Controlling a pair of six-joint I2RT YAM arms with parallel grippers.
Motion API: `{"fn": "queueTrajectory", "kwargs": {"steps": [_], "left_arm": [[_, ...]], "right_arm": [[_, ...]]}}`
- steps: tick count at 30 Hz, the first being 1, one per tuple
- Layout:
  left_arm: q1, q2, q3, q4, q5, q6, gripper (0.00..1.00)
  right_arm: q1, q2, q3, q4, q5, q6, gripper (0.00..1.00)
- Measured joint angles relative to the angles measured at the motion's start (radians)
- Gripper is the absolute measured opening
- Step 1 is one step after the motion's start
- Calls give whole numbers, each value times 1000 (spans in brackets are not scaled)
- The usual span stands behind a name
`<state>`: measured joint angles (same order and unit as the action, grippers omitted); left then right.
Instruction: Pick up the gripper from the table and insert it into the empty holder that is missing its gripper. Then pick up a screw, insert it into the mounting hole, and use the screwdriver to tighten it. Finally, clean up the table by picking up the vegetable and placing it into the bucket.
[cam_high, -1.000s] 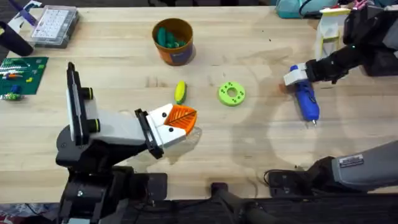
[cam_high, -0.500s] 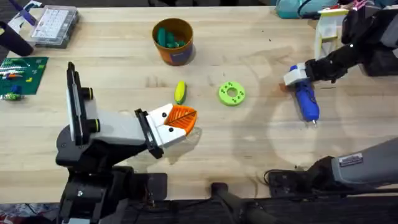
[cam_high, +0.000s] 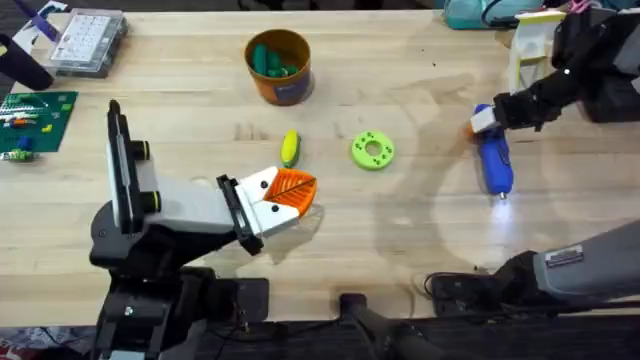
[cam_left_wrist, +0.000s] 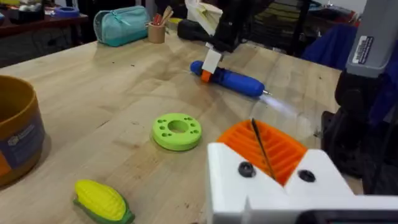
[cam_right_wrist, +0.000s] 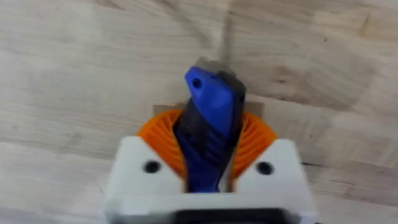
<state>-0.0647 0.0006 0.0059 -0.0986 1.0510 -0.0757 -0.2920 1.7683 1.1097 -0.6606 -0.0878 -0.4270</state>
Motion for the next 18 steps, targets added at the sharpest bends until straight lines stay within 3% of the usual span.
{"fn": "queueTrajectory", "kwargs": {"steps": [2,3,18], "left_arm": [[0,0,0,0,0,0,17],[0,0,0,0,0,0,17],[0,0,0,0,-1,0,17]], "right_arm": [[0,6,1,9,16,0,107],[-1,8,2,11,20,0,39],[0,10,7,2,24,0,28]]}}
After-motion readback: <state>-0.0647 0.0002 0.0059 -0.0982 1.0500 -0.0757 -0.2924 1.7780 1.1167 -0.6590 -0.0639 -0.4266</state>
